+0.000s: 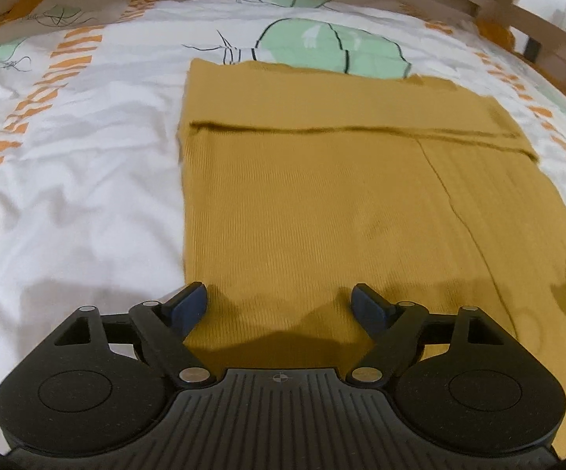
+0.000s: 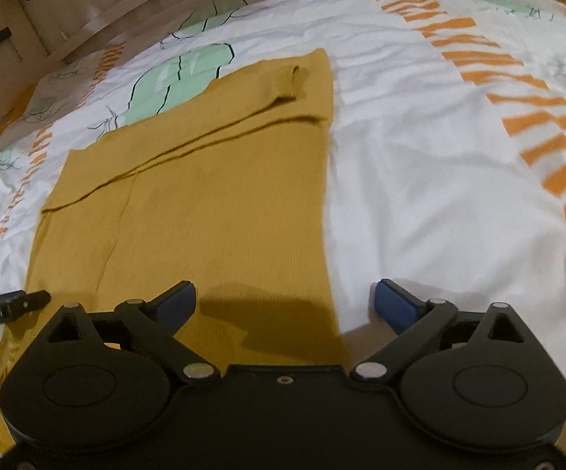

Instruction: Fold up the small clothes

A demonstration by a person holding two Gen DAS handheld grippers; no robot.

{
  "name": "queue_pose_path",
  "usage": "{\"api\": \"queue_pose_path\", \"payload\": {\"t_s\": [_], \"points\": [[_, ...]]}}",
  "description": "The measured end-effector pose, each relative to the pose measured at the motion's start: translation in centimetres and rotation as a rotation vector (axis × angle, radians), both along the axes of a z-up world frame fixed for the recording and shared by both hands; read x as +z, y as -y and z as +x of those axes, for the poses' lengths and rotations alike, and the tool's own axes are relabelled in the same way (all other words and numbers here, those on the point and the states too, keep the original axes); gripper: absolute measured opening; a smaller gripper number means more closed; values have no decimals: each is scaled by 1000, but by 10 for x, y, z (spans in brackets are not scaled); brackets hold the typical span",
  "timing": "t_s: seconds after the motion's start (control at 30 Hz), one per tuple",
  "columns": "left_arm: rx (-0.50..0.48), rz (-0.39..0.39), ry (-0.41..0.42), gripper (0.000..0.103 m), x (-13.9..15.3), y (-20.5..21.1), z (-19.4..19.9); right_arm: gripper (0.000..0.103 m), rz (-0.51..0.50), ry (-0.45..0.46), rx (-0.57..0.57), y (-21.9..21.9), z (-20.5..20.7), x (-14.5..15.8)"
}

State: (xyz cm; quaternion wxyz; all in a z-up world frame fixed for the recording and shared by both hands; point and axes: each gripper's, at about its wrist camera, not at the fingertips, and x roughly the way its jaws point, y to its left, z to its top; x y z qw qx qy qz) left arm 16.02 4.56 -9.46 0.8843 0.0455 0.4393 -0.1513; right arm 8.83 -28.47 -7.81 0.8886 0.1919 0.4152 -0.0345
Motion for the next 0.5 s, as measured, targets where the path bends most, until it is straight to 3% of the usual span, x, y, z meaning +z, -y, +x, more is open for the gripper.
{"api": "queue_pose_path", "payload": {"t_s": [0.3, 0.5], "points": [[12, -30, -17, 80, 5, -17, -54, 102, 68, -14, -10, -6, -39, 2], [4, -55, -34, 80, 8, -29, -78, 102, 176, -47, -21, -5, -58, 3]]}}
